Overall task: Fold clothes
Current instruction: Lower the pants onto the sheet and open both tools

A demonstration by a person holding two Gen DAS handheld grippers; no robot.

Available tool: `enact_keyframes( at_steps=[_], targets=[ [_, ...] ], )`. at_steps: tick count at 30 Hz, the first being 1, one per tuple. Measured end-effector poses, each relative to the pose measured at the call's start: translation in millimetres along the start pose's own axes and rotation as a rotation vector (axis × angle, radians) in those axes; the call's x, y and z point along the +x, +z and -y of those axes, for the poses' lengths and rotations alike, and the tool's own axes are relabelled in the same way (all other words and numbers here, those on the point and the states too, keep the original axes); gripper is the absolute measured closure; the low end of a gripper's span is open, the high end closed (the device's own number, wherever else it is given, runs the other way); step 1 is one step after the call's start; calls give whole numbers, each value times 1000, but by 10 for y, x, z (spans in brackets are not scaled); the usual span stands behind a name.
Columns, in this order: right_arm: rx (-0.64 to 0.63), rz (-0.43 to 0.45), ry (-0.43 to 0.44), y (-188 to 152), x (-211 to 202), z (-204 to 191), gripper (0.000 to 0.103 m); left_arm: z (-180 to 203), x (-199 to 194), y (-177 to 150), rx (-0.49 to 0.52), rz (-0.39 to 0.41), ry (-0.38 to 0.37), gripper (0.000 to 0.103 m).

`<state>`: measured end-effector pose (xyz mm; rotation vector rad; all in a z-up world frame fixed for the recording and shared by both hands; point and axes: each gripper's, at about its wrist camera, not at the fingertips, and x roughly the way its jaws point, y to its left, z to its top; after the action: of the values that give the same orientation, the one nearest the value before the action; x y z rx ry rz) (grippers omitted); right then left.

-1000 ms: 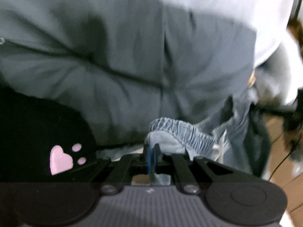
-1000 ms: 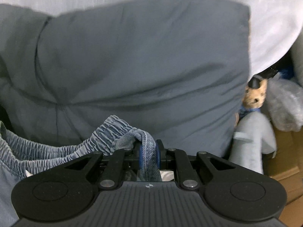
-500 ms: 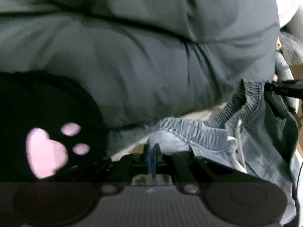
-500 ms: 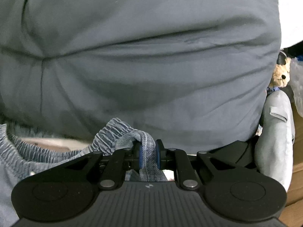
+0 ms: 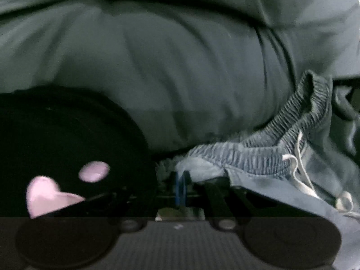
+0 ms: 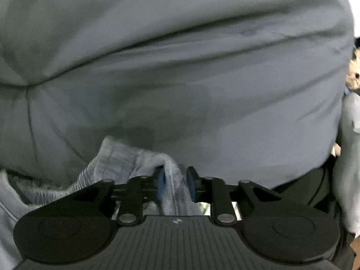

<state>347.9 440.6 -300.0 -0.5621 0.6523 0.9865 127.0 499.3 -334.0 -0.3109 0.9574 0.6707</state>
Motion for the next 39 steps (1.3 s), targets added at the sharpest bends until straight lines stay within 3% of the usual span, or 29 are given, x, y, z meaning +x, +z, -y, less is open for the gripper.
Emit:
enact_keyframes(
  at_steps=[3, 7, 12, 17, 24, 27, 39],
  targets=[
    [13, 32, 7, -62, -171, 97, 53, 1, -83, -28, -2, 24, 5, 93],
    [4, 62, 15, -181, -588, 234, 53, -36, -283, -21, -14, 55, -9, 80],
    [73, 73, 24, -418, -1237, 463, 52, 16, -547, -101, -29, 46, -94, 75],
    [86, 24, 2, -803, -1728, 492, 51, 218, -735, -277, -26, 20, -164, 69],
    [110, -15, -41, -1302, -2247, 342, 51, 495, -1011, -611, -17, -34, -259, 58],
    [113, 1, -72, -1516, -2478, 276, 50, 589, -1069, -745, -13, -68, -309, 58],
    [315, -71, -128, -2527, -2927, 39, 38, 1165, -1134, -1474, 62, -230, -412, 38]
  ],
)
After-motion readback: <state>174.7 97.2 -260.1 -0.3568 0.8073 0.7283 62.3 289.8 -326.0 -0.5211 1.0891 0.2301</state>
